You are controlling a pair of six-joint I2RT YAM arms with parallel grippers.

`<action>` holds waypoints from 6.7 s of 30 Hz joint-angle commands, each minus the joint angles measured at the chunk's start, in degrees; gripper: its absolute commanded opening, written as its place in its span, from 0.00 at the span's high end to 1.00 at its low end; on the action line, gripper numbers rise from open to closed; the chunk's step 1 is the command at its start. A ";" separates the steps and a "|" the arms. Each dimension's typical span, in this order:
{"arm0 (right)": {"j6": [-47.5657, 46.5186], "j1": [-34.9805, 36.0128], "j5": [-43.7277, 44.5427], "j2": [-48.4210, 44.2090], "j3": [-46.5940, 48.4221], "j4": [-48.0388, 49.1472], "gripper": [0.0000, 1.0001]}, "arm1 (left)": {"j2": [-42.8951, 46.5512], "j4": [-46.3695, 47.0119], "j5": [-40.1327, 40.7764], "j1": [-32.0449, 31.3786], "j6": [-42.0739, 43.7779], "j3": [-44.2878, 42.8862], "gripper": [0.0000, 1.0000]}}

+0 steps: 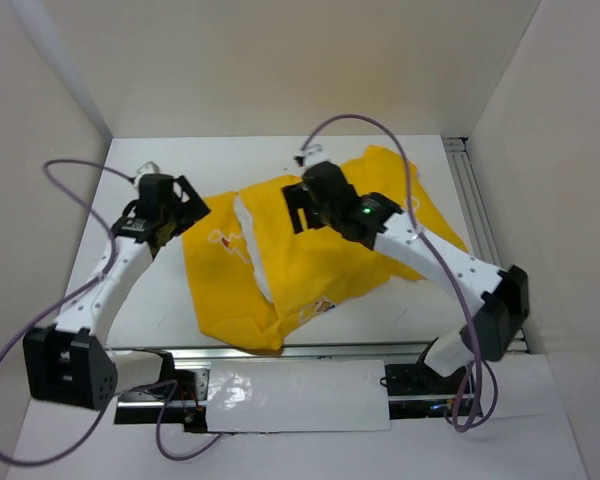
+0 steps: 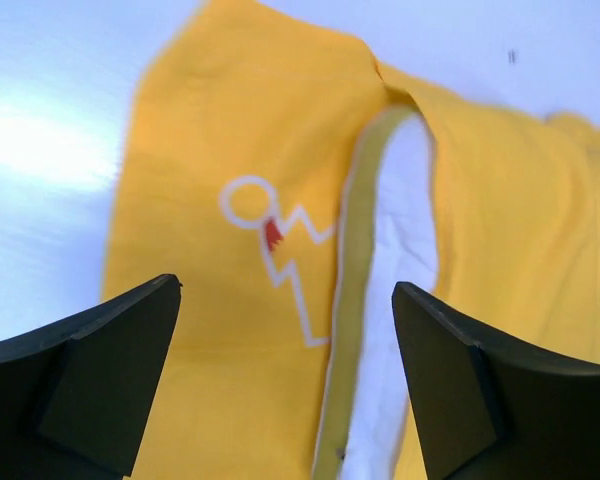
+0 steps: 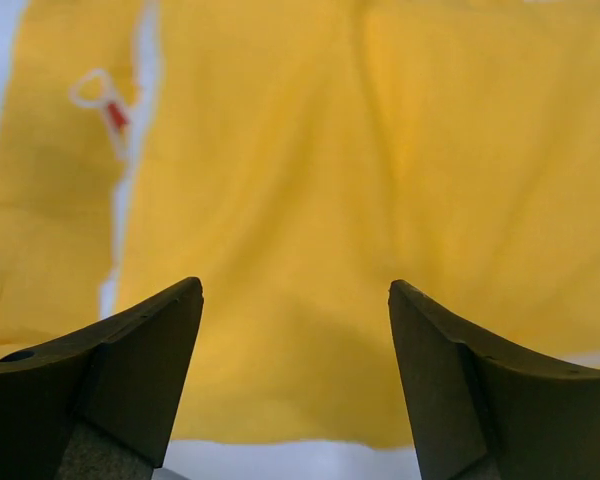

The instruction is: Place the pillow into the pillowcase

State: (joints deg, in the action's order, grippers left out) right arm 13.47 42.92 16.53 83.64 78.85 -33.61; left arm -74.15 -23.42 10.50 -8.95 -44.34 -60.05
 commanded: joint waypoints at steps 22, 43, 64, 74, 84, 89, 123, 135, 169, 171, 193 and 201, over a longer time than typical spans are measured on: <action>-13.56 17.74 17.22 48.81 40.69 -10.60 0.12 | 11.57 -12.01 -4.52 16.25 -9.72 13.82 0.00; -6.36 12.47 18.73 38.04 32.29 -2.02 1.00 | 11.05 -1.03 -16.38 9.14 2.48 13.82 0.00; -0.56 -2.04 -18.56 7.60 12.29 14.88 1.00 | -0.82 12.87 -9.37 -17.50 4.52 2.58 0.20; 1.99 -5.03 -24.70 2.06 10.80 18.13 1.00 | -9.78 21.03 -12.33 -19.17 2.77 3.01 0.05; 4.72 -7.41 -30.51 0.39 9.49 18.58 1.00 | -5.22 44.41 -17.62 -20.23 -5.06 12.76 0.00; 5.86 -8.55 -33.32 -0.14 8.43 19.19 1.00 | -7.75 45.92 -18.15 -20.23 -5.59 10.67 0.00; 3.92 -5.56 6.39 6.62 3.07 5.13 1.00 | 4.18 7.08 6.89 -10.83 0.22 11.26 1.00; 4.10 -4.24 8.44 7.07 -1.06 5.38 1.00 | 7.70 -7.05 8.57 -1.60 0.39 8.03 1.00; 19.83 -6.62 -40.35 4.43 -15.31 44.67 1.00 | 6.83 7.13 -8.21 -21.00 9.25 7.04 0.38; 20.36 -7.14 -41.40 5.04 -14.00 45.29 1.00 | 7.62 13.19 -11.09 -22.77 15.74 11.26 0.38; 28.01 -11.28 -56.87 7.94 -10.03 48.11 1.00 | -13.57 32.12 -6.63 -25.06 34.05 11.54 0.46; 28.62 -11.80 -58.02 9.09 -8.98 48.11 1.00 | -17.96 28.59 -10.49 -25.68 29.40 11.96 0.27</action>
State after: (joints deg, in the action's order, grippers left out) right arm 39.24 30.11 -35.42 94.21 65.69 6.09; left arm -90.78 5.72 2.90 -33.26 -14.31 -48.97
